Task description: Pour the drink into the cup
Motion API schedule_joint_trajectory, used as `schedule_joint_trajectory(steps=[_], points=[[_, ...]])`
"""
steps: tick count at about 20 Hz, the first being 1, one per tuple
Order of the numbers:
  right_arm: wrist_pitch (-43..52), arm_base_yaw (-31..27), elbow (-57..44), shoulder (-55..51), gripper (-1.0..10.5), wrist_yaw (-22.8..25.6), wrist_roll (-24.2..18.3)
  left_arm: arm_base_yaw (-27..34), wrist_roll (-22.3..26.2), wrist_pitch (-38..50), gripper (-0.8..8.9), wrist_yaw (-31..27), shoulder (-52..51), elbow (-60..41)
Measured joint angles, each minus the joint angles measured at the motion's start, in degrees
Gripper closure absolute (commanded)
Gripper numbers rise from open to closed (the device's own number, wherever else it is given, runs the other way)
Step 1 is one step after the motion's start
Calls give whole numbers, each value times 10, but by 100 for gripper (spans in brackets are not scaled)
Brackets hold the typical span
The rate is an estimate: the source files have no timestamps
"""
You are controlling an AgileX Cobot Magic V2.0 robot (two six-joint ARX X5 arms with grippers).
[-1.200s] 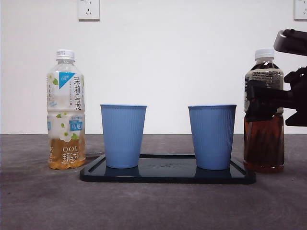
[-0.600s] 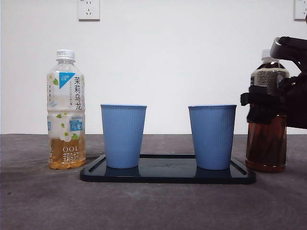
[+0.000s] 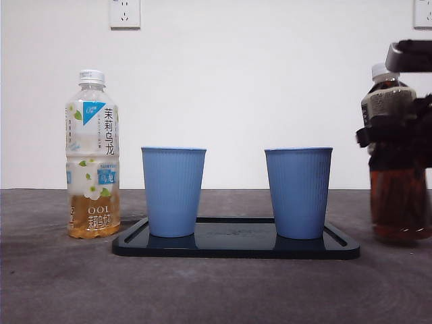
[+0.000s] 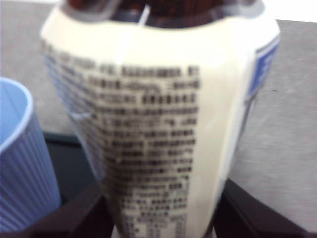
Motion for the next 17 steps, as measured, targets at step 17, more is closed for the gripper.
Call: schedule_joint_trajectory(steps=[17], points=[[-571,20,325,-60,788,165,-363,-17,0,28,404,0,0,0]])
